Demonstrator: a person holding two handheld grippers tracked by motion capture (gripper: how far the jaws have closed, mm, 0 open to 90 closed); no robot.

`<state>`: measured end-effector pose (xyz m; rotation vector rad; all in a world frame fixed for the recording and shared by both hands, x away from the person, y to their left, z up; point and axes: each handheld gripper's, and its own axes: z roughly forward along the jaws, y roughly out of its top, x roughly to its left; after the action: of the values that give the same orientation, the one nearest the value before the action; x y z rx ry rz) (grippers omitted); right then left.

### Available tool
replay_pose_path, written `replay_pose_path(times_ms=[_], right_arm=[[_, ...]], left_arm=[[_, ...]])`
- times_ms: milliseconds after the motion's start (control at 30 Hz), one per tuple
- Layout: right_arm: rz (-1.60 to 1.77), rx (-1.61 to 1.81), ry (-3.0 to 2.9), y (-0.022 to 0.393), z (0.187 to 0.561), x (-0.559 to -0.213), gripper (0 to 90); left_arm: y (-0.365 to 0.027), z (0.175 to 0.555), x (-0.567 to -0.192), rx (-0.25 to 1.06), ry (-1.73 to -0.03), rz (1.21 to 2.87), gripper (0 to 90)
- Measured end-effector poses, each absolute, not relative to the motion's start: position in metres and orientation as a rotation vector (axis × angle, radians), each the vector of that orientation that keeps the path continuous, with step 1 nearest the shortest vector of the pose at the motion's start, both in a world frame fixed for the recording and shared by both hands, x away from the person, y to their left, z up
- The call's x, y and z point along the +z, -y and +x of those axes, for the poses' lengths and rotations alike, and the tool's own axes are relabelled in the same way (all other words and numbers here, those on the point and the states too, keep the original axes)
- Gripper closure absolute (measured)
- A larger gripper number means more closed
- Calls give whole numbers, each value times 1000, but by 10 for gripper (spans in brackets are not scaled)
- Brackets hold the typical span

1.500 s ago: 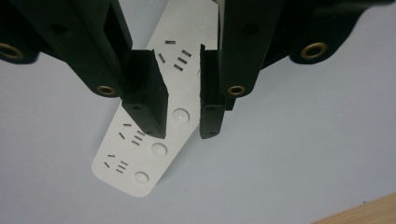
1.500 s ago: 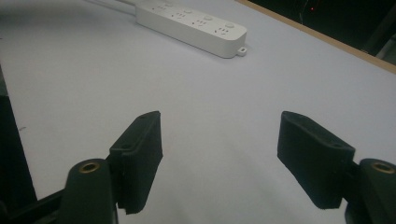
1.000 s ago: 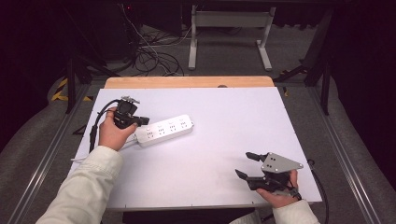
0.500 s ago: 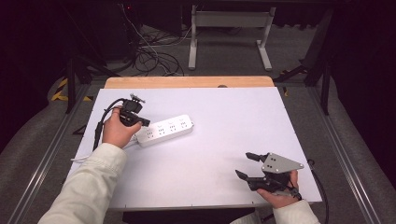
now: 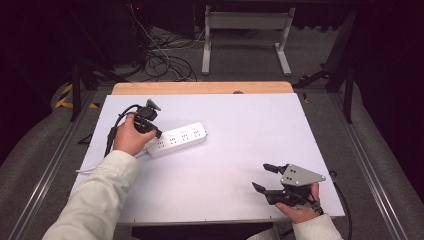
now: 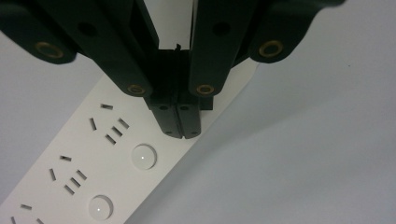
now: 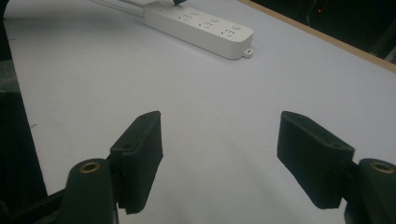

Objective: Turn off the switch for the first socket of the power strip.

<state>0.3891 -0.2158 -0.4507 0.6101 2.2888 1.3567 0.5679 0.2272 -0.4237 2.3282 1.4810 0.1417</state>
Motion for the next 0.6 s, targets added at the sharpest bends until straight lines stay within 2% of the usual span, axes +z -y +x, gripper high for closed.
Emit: replay_pose_path(times_ms=[600], right_arm=[[607, 1355, -2294, 216, 389, -451, 317]], left_arm=[[-228, 570, -427, 120, -1495, 2326, 899]])
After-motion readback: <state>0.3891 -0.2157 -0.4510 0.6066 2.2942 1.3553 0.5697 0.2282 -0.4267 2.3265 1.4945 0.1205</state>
